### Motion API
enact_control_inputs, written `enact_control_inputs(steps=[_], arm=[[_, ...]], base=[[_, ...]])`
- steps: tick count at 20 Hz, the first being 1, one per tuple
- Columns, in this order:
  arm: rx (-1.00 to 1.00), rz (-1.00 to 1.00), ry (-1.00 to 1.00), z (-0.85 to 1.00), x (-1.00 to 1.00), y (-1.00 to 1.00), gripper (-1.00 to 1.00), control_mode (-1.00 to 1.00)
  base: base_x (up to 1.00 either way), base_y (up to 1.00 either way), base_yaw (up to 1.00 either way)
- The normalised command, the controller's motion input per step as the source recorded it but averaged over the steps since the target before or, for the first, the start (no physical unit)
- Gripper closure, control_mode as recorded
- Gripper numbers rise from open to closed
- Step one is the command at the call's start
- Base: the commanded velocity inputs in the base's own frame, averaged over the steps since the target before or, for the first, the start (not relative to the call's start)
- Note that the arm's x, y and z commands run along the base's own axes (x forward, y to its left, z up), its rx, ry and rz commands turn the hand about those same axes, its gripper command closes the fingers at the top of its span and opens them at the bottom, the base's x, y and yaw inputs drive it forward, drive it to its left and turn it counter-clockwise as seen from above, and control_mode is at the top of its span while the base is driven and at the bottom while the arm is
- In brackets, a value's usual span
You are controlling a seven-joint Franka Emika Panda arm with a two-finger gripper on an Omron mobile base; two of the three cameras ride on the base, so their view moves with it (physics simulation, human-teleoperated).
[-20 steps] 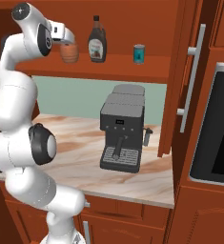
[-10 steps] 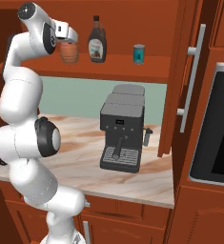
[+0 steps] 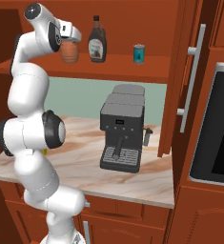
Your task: Pick the syrup bottle and honey bottle from the cabinet and place them next to the mug.
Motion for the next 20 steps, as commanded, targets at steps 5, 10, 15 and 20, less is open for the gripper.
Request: enact_control_inputs(steps=[5, 10, 15, 20], arm=[[0.00, 0.00, 0.00, 0.00, 0.27, 0.00, -1.00, -1.00], [0.00, 0.00, 0.00, -0.01, 0.20, 0.00, -1.00, -1.00], [0.00, 0.00, 0.01, -0.03, 0.08, 0.00, -1.00, -1.00], [0.00, 0.00, 0.00, -0.08, 0.00, 0.00, -1.00, -1.00]], base=[[0.00, 0.00, 0.00], [0.00, 0.00, 0.00], [0.00, 0.00, 0.00], [0.00, 0.00, 0.00]])
